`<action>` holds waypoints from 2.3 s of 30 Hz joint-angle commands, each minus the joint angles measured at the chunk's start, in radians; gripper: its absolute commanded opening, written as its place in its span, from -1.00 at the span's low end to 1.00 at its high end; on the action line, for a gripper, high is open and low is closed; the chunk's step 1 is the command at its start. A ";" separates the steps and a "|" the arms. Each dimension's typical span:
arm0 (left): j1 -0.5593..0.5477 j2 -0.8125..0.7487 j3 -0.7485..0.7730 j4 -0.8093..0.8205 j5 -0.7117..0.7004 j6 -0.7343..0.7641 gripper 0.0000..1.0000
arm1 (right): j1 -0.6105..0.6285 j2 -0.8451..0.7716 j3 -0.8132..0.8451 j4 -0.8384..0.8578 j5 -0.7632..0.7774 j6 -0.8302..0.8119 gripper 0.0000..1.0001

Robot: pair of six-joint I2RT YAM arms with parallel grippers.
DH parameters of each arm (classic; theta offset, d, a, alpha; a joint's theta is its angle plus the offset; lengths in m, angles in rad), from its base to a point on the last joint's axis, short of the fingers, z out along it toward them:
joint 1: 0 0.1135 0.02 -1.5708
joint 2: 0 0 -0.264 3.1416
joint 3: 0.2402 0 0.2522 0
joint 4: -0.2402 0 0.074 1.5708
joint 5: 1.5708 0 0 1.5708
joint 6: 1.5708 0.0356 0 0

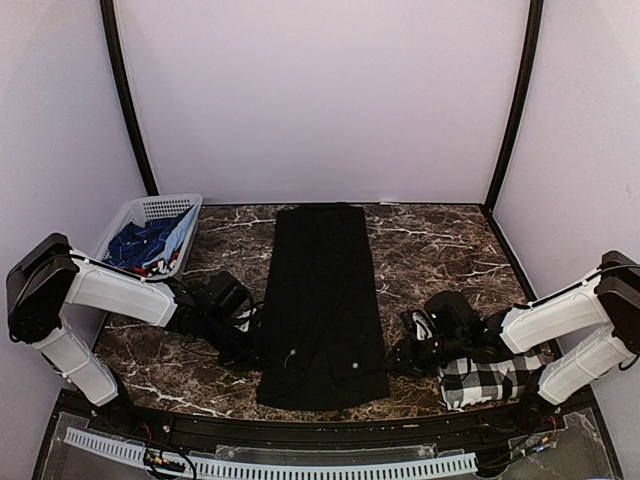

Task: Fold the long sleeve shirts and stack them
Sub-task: Pick up the rectangle-folded shirt from the center of the board.

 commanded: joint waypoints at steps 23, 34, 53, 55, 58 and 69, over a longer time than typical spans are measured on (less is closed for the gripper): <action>-0.005 -0.066 0.007 -0.038 0.003 0.004 -1.00 | 0.011 0.042 0.060 0.002 -0.038 -0.013 -0.94; -0.003 -0.101 0.048 -0.083 0.009 0.037 -1.00 | 0.008 -0.013 0.127 -0.076 -0.005 -0.035 -1.00; 0.165 -0.060 0.113 0.091 0.243 -0.101 -1.00 | -0.162 0.141 0.387 -0.102 -0.061 -0.147 -1.00; 0.166 -0.073 0.109 0.098 0.248 -0.110 -1.00 | -0.164 0.150 0.397 -0.094 -0.064 -0.144 -1.00; 0.166 -0.103 0.087 0.068 0.223 -0.110 -1.00 | -0.165 0.152 0.381 -0.066 -0.076 -0.124 -1.00; 0.165 -0.149 -0.011 0.075 0.206 -0.164 -1.00 | -0.164 0.115 0.313 -0.019 -0.081 -0.080 -1.00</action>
